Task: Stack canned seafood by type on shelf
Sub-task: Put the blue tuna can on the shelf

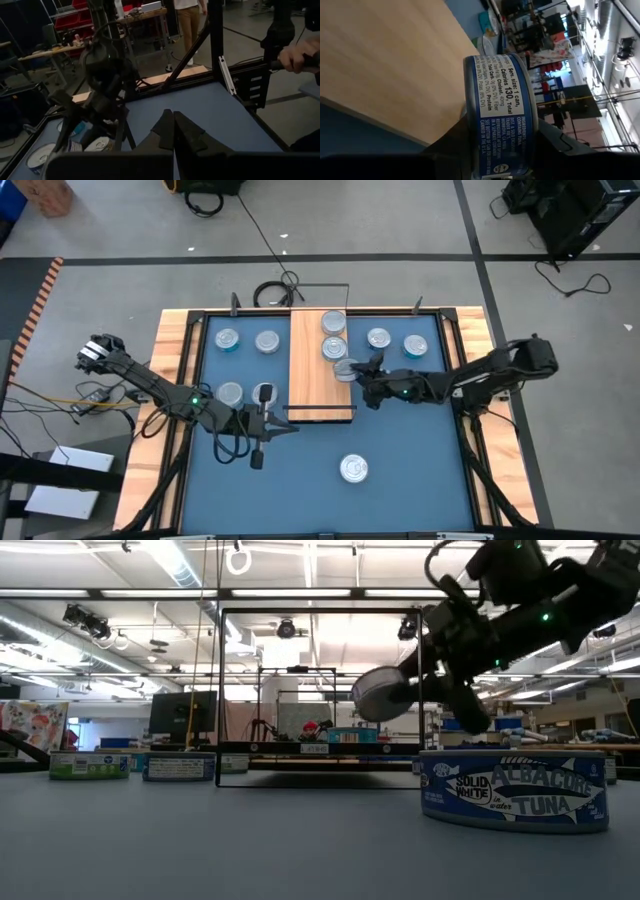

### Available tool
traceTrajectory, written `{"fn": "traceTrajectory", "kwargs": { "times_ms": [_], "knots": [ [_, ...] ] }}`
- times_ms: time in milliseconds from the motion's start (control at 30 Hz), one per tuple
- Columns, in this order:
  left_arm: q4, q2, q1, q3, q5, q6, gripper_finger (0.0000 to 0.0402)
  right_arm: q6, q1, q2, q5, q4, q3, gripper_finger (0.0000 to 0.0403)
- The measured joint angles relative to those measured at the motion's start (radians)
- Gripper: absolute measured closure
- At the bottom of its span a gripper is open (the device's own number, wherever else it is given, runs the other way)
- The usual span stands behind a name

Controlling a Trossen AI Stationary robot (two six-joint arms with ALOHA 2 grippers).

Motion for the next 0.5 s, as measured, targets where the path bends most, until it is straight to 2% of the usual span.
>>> {"fn": "traceTrajectory", "kwargs": {
  "times_ms": [233, 500],
  "knots": [
    [-0.004, 0.000, 0.000, 0.000, 0.000, -0.003, 0.0400, -0.004, -0.029, 0.122, -0.074, 0.109, 0.000, 0.0262],
    [-0.007, 0.000, 0.007, 0.000, 0.000, -0.004, 0.0400, 0.004, -0.031, 0.185, -0.107, 0.154, 0.004, 0.0262]
  ]
}}
